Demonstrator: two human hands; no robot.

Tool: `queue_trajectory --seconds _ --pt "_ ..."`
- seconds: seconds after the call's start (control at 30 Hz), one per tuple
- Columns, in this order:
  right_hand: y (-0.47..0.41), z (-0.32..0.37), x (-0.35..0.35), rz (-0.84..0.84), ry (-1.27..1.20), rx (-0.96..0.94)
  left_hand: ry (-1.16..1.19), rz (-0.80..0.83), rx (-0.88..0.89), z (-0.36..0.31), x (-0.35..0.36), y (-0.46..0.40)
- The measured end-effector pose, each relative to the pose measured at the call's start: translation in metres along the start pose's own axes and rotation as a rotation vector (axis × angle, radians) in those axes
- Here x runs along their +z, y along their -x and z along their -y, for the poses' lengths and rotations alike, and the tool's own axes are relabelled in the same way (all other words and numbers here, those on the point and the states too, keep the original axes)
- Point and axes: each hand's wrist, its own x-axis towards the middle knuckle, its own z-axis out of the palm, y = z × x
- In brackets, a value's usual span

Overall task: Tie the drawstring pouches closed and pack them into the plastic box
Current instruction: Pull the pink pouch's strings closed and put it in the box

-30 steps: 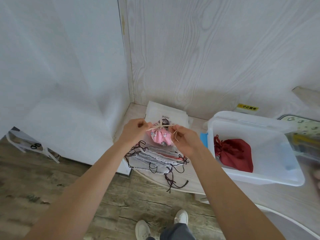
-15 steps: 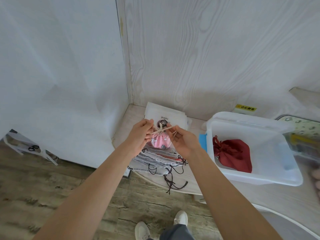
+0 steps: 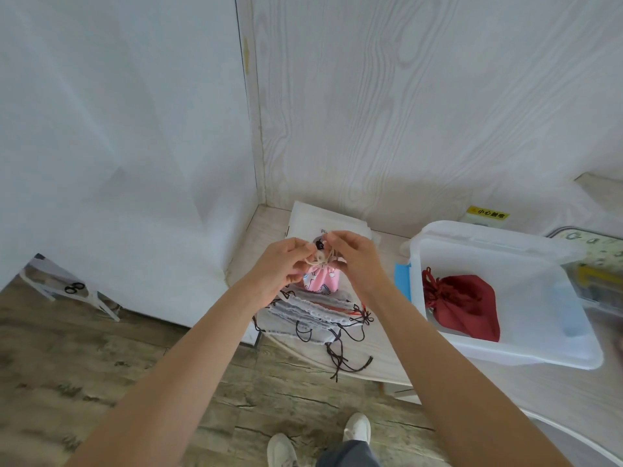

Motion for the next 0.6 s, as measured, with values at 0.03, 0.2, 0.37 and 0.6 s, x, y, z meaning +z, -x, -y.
queue_trajectory --seconds 0.03,0.2,0.37,0.6 --pt "-0.001 -0.001 -0.003 0.016 0.023 -0.019 -0.066 -0.003 0.032 -0.003 -0.001 0.001" --pt "-0.002 -0.008 -0.004 -0.141 -0.172 0.030 0.037 -0.037 0.131 -0.003 0.004 0.003" --pt "0.002 -0.013 0.003 -0.206 -0.724 0.233 0.506 0.091 0.118 0.008 0.016 0.003" --pt "0.009 -0.012 0.001 -0.246 -0.609 0.130 0.280 0.016 0.117 0.007 0.023 0.001"
